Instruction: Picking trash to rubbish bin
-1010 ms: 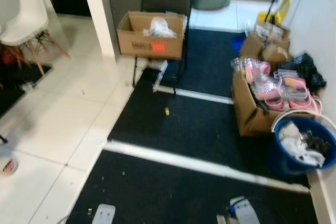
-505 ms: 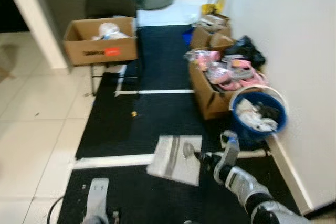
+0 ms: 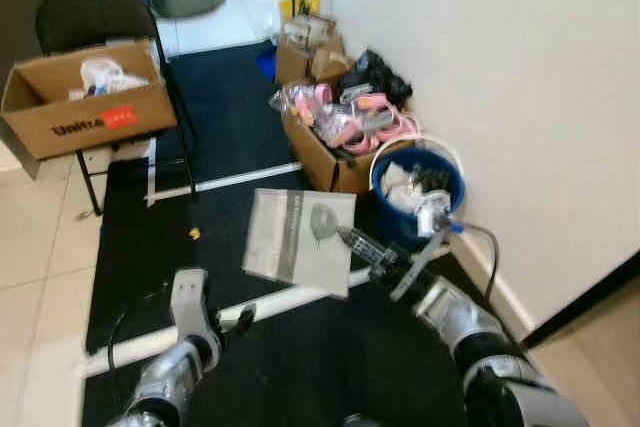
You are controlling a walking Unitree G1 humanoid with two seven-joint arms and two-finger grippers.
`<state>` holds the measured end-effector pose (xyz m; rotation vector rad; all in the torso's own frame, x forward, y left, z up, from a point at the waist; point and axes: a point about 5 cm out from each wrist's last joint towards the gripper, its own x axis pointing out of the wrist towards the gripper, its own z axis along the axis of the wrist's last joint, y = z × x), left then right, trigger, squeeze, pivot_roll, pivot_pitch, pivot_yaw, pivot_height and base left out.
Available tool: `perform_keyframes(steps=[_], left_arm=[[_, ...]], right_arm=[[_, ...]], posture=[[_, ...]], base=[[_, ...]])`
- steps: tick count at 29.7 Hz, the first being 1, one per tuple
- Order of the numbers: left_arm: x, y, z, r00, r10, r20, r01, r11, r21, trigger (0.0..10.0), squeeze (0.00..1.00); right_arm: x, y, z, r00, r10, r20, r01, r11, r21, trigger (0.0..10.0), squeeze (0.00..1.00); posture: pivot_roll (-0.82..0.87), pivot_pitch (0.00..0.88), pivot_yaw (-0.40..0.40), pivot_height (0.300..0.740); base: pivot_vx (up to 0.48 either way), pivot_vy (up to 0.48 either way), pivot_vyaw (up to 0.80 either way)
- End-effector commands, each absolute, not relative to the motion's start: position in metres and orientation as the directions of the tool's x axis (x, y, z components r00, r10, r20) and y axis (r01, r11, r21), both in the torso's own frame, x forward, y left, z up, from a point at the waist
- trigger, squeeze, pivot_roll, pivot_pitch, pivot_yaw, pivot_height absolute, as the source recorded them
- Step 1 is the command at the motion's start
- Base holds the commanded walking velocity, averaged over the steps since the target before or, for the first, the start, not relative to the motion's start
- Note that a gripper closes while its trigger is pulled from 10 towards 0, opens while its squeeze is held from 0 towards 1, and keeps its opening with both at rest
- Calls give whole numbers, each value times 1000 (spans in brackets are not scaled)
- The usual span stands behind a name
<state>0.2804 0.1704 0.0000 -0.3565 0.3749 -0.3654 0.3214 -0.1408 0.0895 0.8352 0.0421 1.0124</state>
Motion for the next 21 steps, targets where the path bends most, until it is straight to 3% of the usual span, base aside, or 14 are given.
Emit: perform_keyframes(steps=[1, 5, 9, 12, 13, 17, 18, 19, 21], left_arm=[[269, 176, -7, 857, -426, -290, 276, 854, -440, 10000, 0], [285, 181, 29, 839, -542, -52, 463, 761, -453, 10000, 0], [280, 181, 71, 688, -710, 147, 703, 604, -375, 10000, 0], [272, 180, 98, 579, -783, 226, 806, 510, -299, 10000, 0], [272, 180, 98, 579, -783, 226, 806, 510, -299, 10000, 0], [248, 173, 149, 335, -897, 287, 942, 315, -116, 10000, 0], [248, 173, 149, 335, -897, 287, 942, 315, -116, 10000, 0], [239, 169, 160, 268, -925, 268, 963, 257, -74, 10000, 0], [236, 168, 164, 249, -933, 259, 968, 244, -52, 10000, 0]], right_arm=[[314, -135, 81, 537, 771, 343, -721, 208, 660, 10000, 0], [311, -134, 81, 499, 795, 345, -738, 181, 650, 10000, 0], [305, -131, 83, 438, 820, 368, -766, 127, 630, 10000, 0], [302, -131, 86, 412, 827, 382, -778, 101, 620, 10000, 0], [302, -131, 86, 412, 827, 382, -778, 101, 620, 10000, 0], [302, -134, 87, 404, 834, 376, -783, 103, 613, 10000, 0], [302, -134, 87, 404, 834, 376, -783, 103, 613, 10000, 0], [302, -134, 87, 405, 836, 371, -782, 107, 614, 10000, 0], [302, -135, 87, 404, 837, 368, -782, 108, 614, 10000, 0]], posture=[[-62, 78, 62, 740], [-56, 84, 59, 740], [-54, 87, 59, 740], [-55, 88, 59, 740], [-55, 88, 59, 740], [-52, 89, 60, 740], [-52, 89, 60, 740], [-51, 89, 59, 740], [-51, 91, 59, 740]], base=[[0, 0, 0], [0, 0, 0], [0, 0, 0], [0, 0, 0], [0, 0, 0], [0, 0, 0], [0, 0, 0], [0, 0, 0], [0, 0, 0]])
